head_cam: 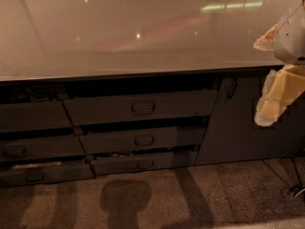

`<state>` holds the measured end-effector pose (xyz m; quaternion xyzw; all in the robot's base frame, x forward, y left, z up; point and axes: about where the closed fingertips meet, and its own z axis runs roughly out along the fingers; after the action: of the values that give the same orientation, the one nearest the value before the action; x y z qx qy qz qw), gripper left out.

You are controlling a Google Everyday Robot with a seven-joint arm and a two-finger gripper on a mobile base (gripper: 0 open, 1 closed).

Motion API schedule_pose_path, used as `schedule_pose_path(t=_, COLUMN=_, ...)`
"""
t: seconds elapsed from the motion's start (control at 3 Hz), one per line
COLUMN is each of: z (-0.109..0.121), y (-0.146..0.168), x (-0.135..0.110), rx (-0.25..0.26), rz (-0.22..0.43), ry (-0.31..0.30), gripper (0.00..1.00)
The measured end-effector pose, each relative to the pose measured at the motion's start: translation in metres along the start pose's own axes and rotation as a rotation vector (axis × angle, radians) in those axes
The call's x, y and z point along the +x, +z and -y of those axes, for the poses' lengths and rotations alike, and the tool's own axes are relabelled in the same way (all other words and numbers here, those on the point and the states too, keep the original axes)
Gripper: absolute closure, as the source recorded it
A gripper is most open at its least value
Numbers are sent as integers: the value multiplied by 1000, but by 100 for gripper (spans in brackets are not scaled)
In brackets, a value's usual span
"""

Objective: Open top drawer

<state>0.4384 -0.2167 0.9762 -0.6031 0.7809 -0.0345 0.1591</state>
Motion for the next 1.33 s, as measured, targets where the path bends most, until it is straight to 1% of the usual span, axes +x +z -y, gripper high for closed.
schedule_pose_path(t=0.33, z=2, y=1, x=1, rx=3, rz=0, ry=6, gripper=0)
schedule_pose_path(t=0.67, z=13, y=35, x=4, rx=-104, rz=70, ry=30, gripper=0)
schedule_pose_path(t=1.0, z=19, y=115, x=-47, rx=-350, rz=139, ry=-42, gripper=0)
schedule_pose_path(t=1.33, z=4, y=150, x=-88, rx=-443, rz=110, ry=-149, gripper=0)
